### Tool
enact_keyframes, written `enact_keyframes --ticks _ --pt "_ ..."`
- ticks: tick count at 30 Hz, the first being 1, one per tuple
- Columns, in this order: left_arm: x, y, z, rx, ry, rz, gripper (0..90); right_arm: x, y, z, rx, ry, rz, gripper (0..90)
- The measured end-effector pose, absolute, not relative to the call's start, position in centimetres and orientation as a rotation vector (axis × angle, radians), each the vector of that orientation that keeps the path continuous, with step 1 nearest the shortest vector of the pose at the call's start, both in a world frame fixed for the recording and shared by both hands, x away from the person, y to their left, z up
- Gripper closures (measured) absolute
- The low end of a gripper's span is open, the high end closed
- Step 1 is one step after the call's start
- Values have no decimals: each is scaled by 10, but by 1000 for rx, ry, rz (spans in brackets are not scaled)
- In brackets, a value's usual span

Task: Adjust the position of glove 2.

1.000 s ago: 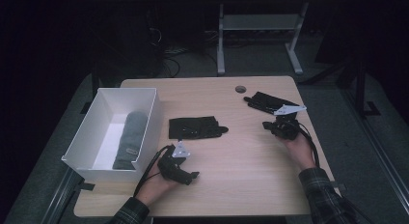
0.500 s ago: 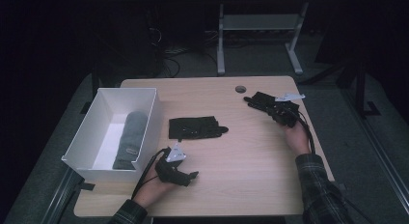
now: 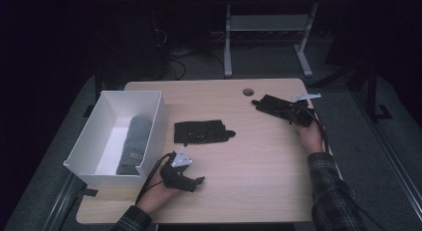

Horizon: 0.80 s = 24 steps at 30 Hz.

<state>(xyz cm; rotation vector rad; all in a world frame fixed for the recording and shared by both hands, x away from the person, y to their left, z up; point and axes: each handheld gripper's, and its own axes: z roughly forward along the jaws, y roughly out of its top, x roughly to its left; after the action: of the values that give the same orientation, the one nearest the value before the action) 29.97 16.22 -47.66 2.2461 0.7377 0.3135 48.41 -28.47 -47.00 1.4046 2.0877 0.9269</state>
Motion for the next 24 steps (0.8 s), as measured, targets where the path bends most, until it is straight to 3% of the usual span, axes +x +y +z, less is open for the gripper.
enact_keyframes --ticks 7,24 --pt "300 162 -477 2247 737 314 128 480 -287 -476 1410 2119 940 900" --pt "300 162 -477 2244 736 312 128 424 -267 -469 1277 2264 886 900"
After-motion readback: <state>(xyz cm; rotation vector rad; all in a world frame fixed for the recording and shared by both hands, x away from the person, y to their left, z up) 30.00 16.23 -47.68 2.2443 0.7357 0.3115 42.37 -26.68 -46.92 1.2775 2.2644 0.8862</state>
